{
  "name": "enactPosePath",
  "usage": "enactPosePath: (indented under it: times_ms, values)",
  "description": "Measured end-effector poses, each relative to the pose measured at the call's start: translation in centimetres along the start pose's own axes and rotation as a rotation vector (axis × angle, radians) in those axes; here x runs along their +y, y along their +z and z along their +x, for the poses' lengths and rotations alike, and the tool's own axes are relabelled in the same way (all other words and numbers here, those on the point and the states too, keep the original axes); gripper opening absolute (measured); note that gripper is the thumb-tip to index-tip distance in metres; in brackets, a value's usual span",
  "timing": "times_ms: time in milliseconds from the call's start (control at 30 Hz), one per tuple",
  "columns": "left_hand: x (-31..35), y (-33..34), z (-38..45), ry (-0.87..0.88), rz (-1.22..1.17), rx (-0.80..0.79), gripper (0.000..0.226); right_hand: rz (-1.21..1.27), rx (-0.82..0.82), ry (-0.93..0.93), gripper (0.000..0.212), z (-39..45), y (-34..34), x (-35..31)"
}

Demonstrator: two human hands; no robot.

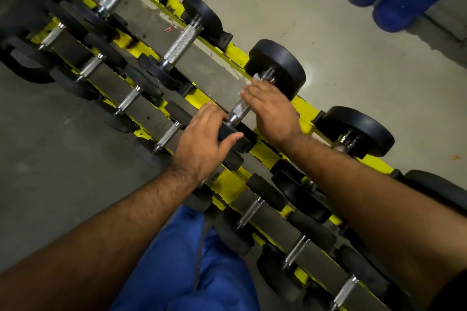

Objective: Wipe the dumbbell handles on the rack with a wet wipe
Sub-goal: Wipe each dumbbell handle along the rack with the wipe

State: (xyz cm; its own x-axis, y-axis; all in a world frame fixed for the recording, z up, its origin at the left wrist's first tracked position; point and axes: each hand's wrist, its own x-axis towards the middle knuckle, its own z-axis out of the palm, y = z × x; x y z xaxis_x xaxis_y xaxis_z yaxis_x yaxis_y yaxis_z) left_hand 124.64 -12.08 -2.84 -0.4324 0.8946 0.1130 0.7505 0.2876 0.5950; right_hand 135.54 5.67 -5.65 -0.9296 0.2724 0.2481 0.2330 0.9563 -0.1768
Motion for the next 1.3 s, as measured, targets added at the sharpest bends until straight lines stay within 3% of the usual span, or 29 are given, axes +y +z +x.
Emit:
enactPosePath:
  times_ms: [67, 200, 333, 433, 567, 700, 800, 933, 1033, 1167, 1300]
  values:
    - [0.2, 0.0, -0.1, -0.003, 0.001, -0.003, 0.046, -0.013, -0.046, -0.057, 0.038, -0.1, -0.5, 0.3]
    - [0.2, 0.2, -0.1, -0.002, 0.038, -0.024, 0.046, -0.105, -0.143, 0.129, 0.037, 1.6, -1.8, -0.8]
    - [0.5, 0.3, -0.1, -0.072, 0.098, -0.1, 0.05, -0.115, -0.254, 0.056, 0.038, 1.4, -2.4, -1.7]
    - [0.4, -0.7, 0.4, -0.056, 0.081, -0.153, 0.047, -0.14, -0.307, 0.223, 0.042, 2.5, -3.4, -1.5]
    - [-1.2, -3.0, 2.1, -0.093, -0.125, -0.287, 0.043, -0.202, -0.44, 0.09, 0.047, 2.2, -3.8, -2.5]
    - [-3.5, -4.2, 3.8, -0.038, -0.284, -0.445, 0.038, -0.29, -0.464, 0.189, 0.049, 3.1, -4.6, -2.2]
    - [-4.4, -4.4, 4.5, -0.058, -0.286, -0.474, 0.04, -0.309, -0.545, 0.105, 0.045, 3.8, -4.6, -3.1]
    - [-4.4, -4.3, 4.7, -0.09, -0.285, -0.526, 0.04, -0.375, -0.605, 0.172, 0.032, 5.4, -5.0, -2.7]
    - [-3.5, -4.4, 4.3, -0.089, -0.239, -0.532, 0.044, -0.349, -0.657, 0.102, 0.029, 5.6, -4.8, -3.6]
    - [-2.8, -4.5, 3.9, -0.094, -0.208, -0.521, 0.048, -0.328, -0.601, 0.2, 0.033, 5.5, -5.4, -2.5]
    - [-2.6, -4.6, 3.7, -0.084, -0.177, -0.516, 0.051, -0.235, -0.696, 0.043, 0.033, 4.7, -4.9, -4.5]
